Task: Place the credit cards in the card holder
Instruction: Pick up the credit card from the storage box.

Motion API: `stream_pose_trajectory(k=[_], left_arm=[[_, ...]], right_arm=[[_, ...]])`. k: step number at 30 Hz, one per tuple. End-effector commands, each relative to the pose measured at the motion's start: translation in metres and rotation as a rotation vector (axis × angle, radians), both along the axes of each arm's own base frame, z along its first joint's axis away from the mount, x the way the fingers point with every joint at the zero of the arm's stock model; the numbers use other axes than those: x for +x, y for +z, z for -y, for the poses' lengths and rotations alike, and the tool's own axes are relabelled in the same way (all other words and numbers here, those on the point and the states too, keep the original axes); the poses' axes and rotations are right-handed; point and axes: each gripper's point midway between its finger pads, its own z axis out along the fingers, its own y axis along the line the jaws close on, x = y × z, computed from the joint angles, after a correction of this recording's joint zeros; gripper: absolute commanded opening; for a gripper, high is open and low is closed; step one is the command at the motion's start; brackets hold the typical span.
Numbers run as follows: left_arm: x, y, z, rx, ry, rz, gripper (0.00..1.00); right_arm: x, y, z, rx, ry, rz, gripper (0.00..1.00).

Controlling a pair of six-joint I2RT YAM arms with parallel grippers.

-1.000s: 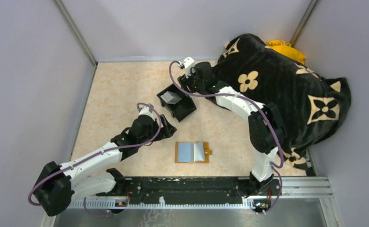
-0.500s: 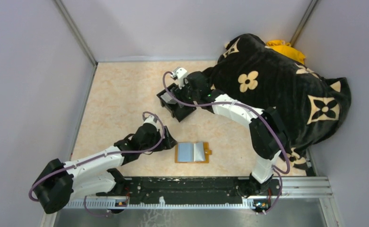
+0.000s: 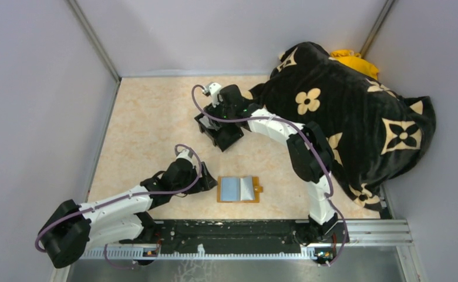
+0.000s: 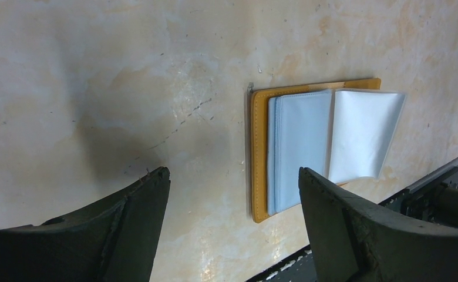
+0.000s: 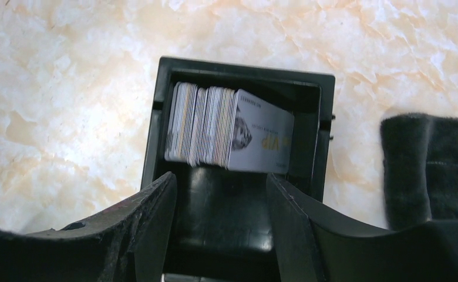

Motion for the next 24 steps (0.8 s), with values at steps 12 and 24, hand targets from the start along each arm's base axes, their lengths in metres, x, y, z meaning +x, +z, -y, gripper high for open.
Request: stream_pose_trajectory(k=[12, 24], left_arm=[[0.004, 0.016, 0.013, -0.063, -0.012, 0.03, 0.86], [0.004, 0.021, 0.012, -0.073, -0.007, 0.042, 0.86]], right_arm=[[0.04, 0.011, -0.021, 0.074, 0.002, -0.035, 0.58], [0.046, -0.003, -0.029, 0.103, 0.018, -0.104, 0.55]])
